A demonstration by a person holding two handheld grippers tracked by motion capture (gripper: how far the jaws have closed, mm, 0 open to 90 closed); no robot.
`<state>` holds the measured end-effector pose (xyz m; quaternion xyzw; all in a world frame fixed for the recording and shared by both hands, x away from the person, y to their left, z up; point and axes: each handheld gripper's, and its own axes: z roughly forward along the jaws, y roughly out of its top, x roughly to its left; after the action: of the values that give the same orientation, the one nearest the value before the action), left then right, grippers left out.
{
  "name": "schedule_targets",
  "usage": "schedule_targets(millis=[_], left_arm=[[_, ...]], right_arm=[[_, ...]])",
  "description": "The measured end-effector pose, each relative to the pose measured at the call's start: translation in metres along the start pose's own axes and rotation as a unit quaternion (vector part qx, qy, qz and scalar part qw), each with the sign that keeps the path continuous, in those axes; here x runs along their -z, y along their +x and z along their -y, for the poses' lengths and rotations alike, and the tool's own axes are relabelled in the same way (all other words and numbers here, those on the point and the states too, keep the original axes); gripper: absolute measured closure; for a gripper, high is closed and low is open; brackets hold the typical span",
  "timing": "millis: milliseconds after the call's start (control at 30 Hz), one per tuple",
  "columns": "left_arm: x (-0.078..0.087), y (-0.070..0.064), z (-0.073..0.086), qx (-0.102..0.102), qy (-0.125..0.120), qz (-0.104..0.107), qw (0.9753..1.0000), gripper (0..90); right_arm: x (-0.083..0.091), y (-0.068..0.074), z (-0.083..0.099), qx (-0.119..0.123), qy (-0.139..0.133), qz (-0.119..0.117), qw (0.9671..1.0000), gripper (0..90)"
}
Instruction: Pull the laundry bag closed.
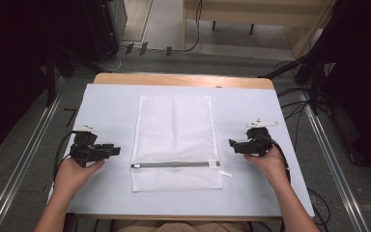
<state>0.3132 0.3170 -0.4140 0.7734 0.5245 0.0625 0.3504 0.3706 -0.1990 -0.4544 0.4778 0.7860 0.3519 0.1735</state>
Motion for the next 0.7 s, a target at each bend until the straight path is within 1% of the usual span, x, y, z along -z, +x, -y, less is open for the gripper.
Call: schedule_targets(millis=[33,100,167,233,267,367,400,467,500,533,600,700], left_arm=[[0.0,0.0,-0.0004,0.001,-0.001,0.002,1.0,56.5],[-0.0005,0.0001,-0.0008,-0.004,-0.001,-0.001,1.0,52.9],[-0.0016,0.0014,-0.0016,-0.002,-0.001,0.0,1.0,48.1],[-0.0021,0.0023,-0.0022,0.001,0.0,0.0,1.0,44.6],[-0.0023,0.0023,-0.0023,0.001,-0.001,0.0,1.0,44.4],[-0.0024,0.002,-0.003,0.004,-0.005,0.005,1.0,41.8],[-0.0022,0.0021,-0.0033,0.001,-0.005,0.009,0.9999,41.8],[-0.0023,0.0019,-0.0033,0.002,-0.008,0.009,0.9999,40.6],[-0.0025,0.0015,-0.0029,-0.004,-0.009,0.015,0.9998,38.5],[-0.0021,0.0015,-0.0028,-0.006,-0.005,0.011,0.9999,38.4],[-0.0021,0.0016,-0.0024,-0.007,-0.006,0.005,0.9999,38.6],[-0.0017,0.0032,-0.0023,0.0,-0.007,0.007,0.9999,37.9]], right_arm=[[0.0007,0.0002,-0.0002,-0.002,-0.002,0.0,1.0,14.1],[0.0022,-0.0005,-0.0008,-0.006,-0.006,-0.003,1.0,14.0],[0.0029,-0.0007,-0.0011,-0.011,-0.007,-0.005,0.9999,14.0],[0.0035,-0.0006,-0.0009,-0.007,-0.007,-0.003,0.9999,14.3],[0.0039,-0.0002,-0.0007,-0.003,-0.006,-0.001,1.0,14.9],[0.0048,0.0013,-0.0003,0.005,-0.004,-0.006,1.0,19.4],[0.0053,0.0022,-0.0004,0.007,-0.002,-0.006,1.0,19.9],[0.0061,0.0038,-0.0006,0.008,0.0,-0.006,1.0,22.9],[0.0063,0.0044,-0.0006,0.011,0.001,-0.007,0.9999,23.3],[0.0063,0.0047,-0.0007,0.013,0.002,-0.008,0.9999,23.8],[0.0062,0.006,-0.0011,0.015,0.003,-0.008,0.9998,25.6],[0.0066,0.0086,-0.0015,0.019,0.005,-0.011,0.9997,28.4]])
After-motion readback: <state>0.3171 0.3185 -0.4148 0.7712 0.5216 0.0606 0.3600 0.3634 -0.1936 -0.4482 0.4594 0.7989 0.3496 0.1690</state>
